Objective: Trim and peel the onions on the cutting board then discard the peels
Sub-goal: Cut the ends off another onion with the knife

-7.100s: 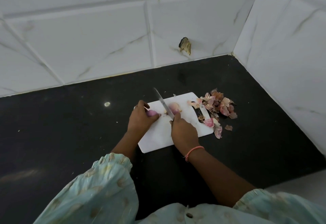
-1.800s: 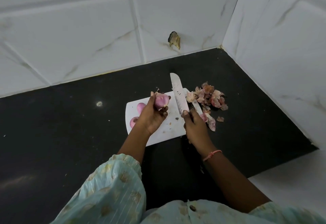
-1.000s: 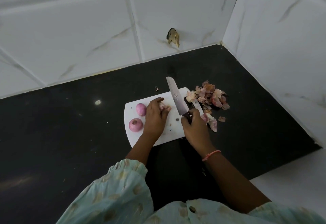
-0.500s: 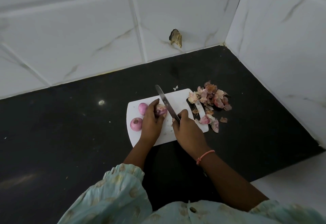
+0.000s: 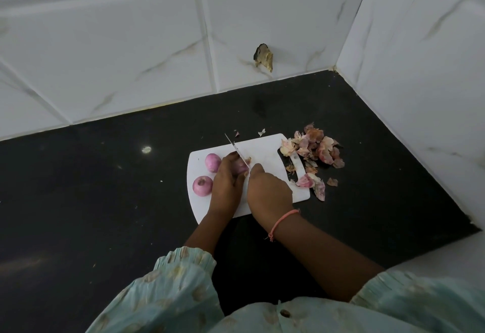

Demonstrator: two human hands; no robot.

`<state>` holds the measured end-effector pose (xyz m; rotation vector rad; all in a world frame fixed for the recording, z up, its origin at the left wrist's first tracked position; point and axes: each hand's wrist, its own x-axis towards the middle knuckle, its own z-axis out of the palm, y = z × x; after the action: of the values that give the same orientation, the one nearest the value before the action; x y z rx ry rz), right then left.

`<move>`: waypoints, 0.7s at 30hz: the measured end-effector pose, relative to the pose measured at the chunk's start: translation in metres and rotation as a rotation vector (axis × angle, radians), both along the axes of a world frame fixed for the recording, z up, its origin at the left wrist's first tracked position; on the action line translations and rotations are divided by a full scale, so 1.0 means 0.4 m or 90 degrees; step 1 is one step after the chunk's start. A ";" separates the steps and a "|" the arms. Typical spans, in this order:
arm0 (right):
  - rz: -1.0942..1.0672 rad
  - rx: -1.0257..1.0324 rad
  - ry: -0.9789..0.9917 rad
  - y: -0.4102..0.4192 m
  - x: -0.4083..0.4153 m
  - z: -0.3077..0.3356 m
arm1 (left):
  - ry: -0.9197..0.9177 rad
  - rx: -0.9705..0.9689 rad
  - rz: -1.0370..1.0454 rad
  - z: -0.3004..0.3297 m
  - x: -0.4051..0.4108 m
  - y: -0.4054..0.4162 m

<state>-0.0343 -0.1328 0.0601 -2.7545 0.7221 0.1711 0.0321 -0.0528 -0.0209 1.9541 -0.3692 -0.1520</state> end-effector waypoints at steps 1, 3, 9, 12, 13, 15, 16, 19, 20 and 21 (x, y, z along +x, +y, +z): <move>0.004 -0.010 0.006 -0.001 0.009 0.000 | 0.000 -0.005 0.001 -0.001 0.000 0.000; 0.010 -0.012 0.020 -0.003 0.022 -0.004 | 0.000 -0.006 0.000 -0.005 0.001 0.001; 0.029 0.041 0.013 -0.040 0.010 -0.027 | -0.026 0.020 -0.018 -0.012 0.006 0.006; 0.038 0.061 0.000 -0.054 0.024 -0.047 | -0.037 0.021 -0.015 -0.013 0.008 0.007; 0.036 0.073 -0.002 -0.055 0.029 -0.054 | -0.037 0.018 -0.011 -0.015 0.008 0.008; 0.034 0.076 -0.002 -0.056 0.025 -0.070 | -0.033 0.018 -0.012 -0.015 0.009 0.008; 0.034 0.064 0.002 -0.057 0.014 -0.077 | -0.028 0.018 -0.016 -0.015 0.010 0.008; 0.039 0.025 0.018 -0.052 -0.021 -0.101 | -0.027 0.028 -0.023 -0.020 0.012 0.012; 0.036 0.023 0.018 -0.048 -0.027 -0.104 | -0.034 0.036 -0.025 -0.021 0.012 0.012; 0.031 0.026 0.017 -0.046 -0.027 -0.107 | -0.039 0.041 -0.025 -0.022 0.011 0.010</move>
<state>-0.0451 -0.1514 0.0175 -2.7373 0.6506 0.2302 0.0364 -0.0488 -0.0295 2.0197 -0.4490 -0.1308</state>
